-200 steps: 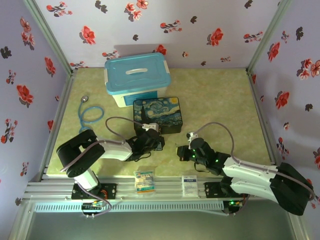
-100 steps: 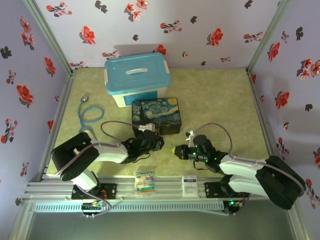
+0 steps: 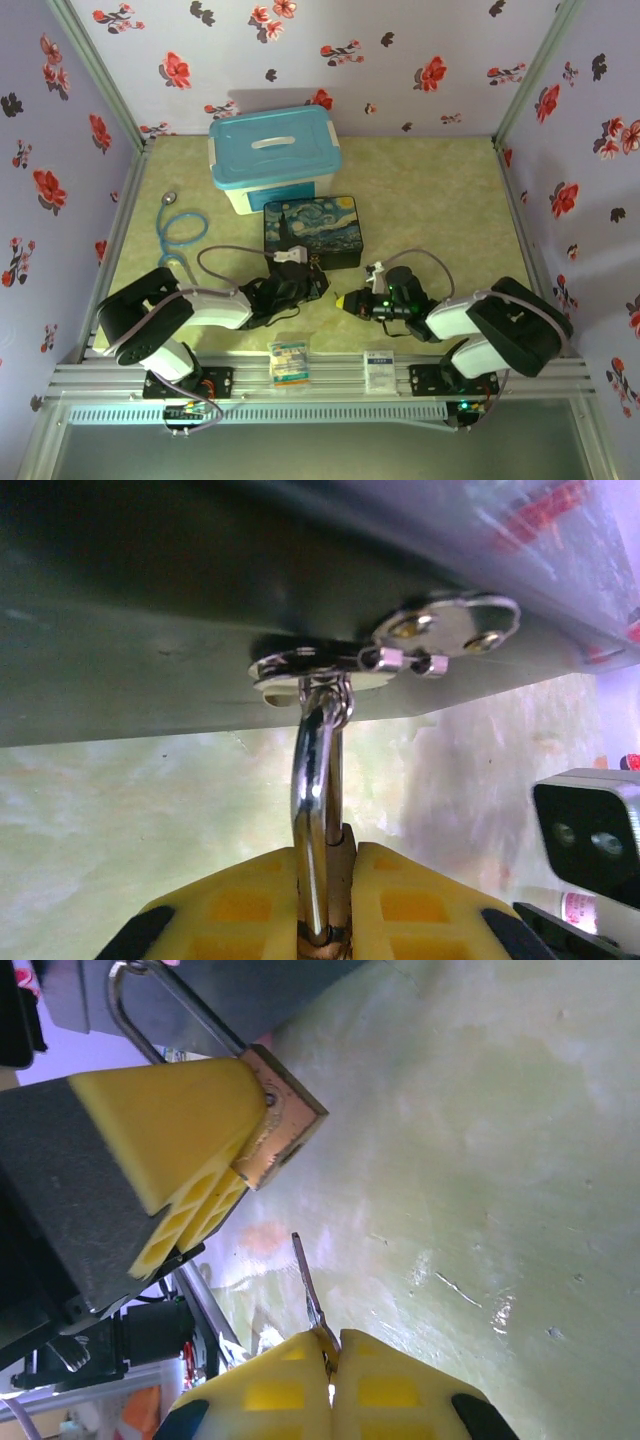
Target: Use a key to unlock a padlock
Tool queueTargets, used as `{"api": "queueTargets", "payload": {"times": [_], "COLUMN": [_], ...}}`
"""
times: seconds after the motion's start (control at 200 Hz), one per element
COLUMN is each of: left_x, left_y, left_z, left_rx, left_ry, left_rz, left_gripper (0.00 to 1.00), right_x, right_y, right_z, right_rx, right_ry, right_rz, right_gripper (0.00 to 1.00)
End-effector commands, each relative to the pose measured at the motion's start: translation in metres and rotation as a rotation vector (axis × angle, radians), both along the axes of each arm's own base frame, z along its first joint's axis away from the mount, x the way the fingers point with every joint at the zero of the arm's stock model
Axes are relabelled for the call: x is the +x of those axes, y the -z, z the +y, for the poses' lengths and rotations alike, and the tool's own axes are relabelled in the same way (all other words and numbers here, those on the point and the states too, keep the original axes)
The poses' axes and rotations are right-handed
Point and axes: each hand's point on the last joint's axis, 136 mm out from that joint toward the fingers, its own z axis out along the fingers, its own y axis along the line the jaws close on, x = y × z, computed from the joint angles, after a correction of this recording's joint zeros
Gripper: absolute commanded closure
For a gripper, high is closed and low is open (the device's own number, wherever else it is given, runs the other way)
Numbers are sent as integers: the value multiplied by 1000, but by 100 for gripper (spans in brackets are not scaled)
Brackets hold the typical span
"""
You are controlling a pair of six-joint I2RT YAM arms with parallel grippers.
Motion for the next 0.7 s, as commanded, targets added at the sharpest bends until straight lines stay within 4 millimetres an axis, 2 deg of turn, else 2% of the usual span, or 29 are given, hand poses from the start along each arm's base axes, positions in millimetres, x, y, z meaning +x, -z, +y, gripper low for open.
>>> {"api": "queueTargets", "payload": {"times": [0.0, 0.245, 0.375, 0.5, 0.695], "left_x": [8, 10, 9, 8, 8], "left_y": [-23, -10, -6, -5, 0], "left_z": [-8, -5, -7, -5, 2], "left_rx": [-114, -272, -257, -255, -228], "left_ry": [-27, -91, -83, -87, -104], "left_rz": [-37, 8, 15, 16, 14], "left_gripper": [100, 100, 100, 100, 100], "right_x": [6, 11, 14, 12, 9], "right_y": [-14, -11, -8, 6, 2], "right_z": [11, 21, 26, 24, 19], "right_rx": [78, 159, 199, 171, 171], "right_ry": [-12, -4, -9, -7, -10], "right_rz": [-6, 31, 35, 63, 38], "right_gripper": [100, 100, 100, 100, 100]}}
